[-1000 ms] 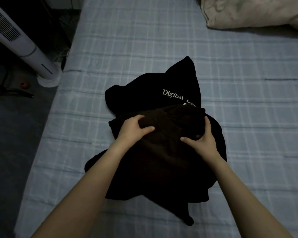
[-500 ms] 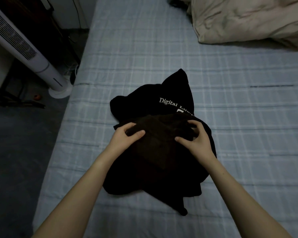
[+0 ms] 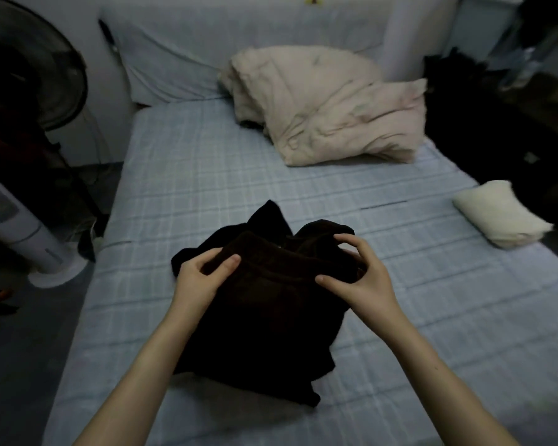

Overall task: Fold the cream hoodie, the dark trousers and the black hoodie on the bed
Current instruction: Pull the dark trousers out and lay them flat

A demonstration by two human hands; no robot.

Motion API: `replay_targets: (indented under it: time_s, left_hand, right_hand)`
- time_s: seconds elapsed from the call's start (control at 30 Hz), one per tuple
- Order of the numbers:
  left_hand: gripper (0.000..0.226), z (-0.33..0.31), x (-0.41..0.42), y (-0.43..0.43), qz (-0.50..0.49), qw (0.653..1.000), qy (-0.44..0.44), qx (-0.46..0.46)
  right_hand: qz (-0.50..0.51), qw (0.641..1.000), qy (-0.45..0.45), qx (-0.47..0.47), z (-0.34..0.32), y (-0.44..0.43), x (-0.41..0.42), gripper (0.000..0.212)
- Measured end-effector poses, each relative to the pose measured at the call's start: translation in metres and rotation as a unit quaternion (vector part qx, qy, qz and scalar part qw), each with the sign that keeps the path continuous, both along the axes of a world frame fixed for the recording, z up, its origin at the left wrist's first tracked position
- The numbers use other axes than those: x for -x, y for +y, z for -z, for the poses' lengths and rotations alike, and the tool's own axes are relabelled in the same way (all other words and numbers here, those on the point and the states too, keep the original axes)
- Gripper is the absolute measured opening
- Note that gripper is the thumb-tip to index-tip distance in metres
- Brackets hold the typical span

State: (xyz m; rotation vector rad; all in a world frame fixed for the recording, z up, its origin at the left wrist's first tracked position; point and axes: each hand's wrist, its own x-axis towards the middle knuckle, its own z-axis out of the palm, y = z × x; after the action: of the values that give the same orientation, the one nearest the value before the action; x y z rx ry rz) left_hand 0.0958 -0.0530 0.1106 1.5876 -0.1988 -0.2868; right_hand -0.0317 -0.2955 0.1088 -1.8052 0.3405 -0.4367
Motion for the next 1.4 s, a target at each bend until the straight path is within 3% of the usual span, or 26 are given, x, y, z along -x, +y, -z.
replay_targets:
  time_s: [0.17,0.37,0.5,0.93,1.07,1.4]
  left_hand:
    - [0.039,-0.027,0.036,-0.033,0.067,0.996,-0.045,0.023]
    - [0.011,-0.042,0.078,-0.083,0.139,0.988,-0.048,0.048]
    - [0.006,-0.042,0.105,-0.126,0.178,0.982,-0.045,0.052]
    - [0.006,-0.047,0.241,-0.330,0.226,0.970,-0.073,0.053]
    - [0.024,-0.050,0.280,-0.395,0.245,0.963,-0.083,0.077]
    - [0.029,-0.044,0.298,-0.526,0.265,0.959,-0.080,0.052]
  right_hand:
    - [0.063,0.998,-0.022,0.018,-0.028,-0.011,0.062,0.066]
    - [0.128,0.991,-0.033,0.028,-0.045,-0.042,0.131,0.063]
    - [0.155,0.987,-0.027,0.018,-0.047,-0.077,0.172,0.063]
    - [0.179,0.983,-0.040,0.011,-0.047,-0.273,0.316,0.062]
    - [0.199,0.979,-0.035,0.014,-0.057,-0.340,0.352,0.061]
    - [0.235,0.971,-0.010,0.029,-0.056,-0.464,0.367,0.055]
